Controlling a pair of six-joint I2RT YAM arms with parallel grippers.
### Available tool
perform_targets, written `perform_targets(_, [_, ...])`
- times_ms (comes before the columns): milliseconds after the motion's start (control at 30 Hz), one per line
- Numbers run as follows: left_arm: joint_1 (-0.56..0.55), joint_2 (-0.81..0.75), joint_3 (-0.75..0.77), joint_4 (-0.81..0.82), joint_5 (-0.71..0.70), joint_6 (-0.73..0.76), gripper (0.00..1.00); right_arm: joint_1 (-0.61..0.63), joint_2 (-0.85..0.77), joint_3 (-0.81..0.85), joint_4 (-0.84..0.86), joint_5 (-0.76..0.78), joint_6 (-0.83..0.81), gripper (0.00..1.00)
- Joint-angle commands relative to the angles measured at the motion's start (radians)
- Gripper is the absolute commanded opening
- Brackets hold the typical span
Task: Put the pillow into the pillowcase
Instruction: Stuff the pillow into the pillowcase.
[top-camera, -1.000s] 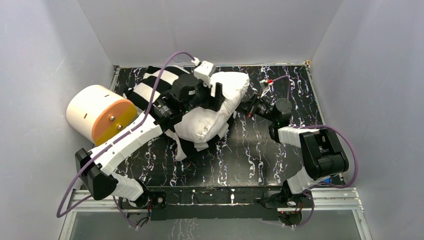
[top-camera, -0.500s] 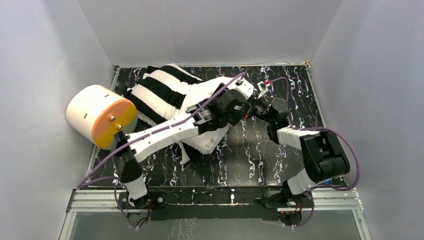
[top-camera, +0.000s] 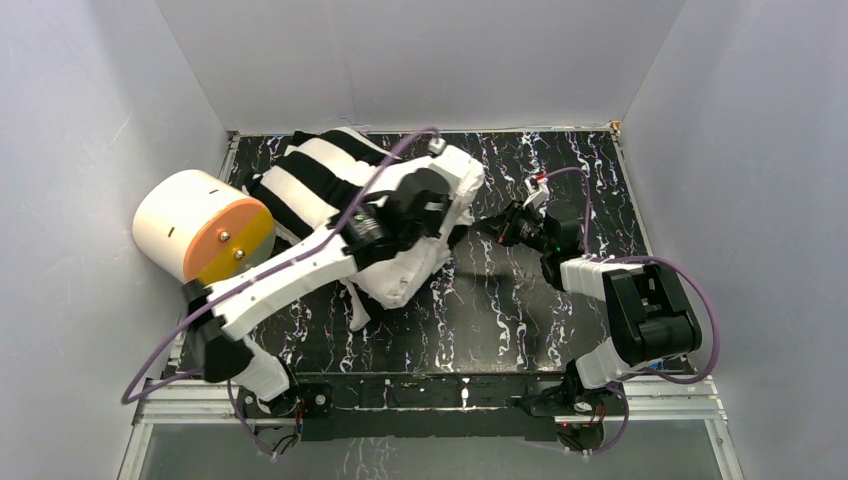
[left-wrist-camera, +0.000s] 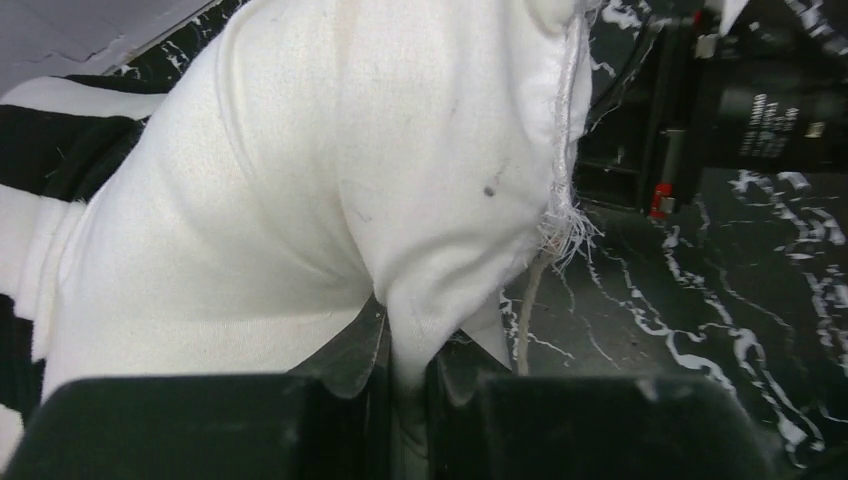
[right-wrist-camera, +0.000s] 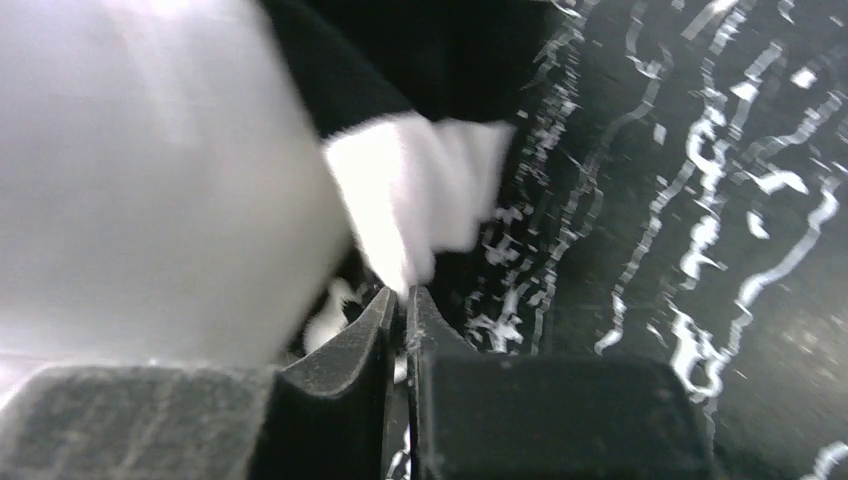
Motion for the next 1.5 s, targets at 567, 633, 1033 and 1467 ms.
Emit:
perform_targets(567, [0.142,-0.197,-0.055,0.230,0.347,-0.191,0.00,0.194,-0.184,0.106,-0.056,0.177,-0.262,0.50])
perform_targets(633, [0.142,-0.196,-0.054,0.228,0.349,-0.194,0.00,0.216,-0.143,0.133,-0.056,0.229,-0.286,0.53])
perform_targets(1033, [0.145,-0.184,-0.056,0.253,0.377,-0.212,0.00,0.276,0.022,0.220,-0.020,0.427,-0.423,0.58])
perform_targets(1467, [0.145,-0.202,-0.071,0.297,0.429,-0.253,0.00,0.301,0.180,0.295,0.068,0.533,-0.399,0.60])
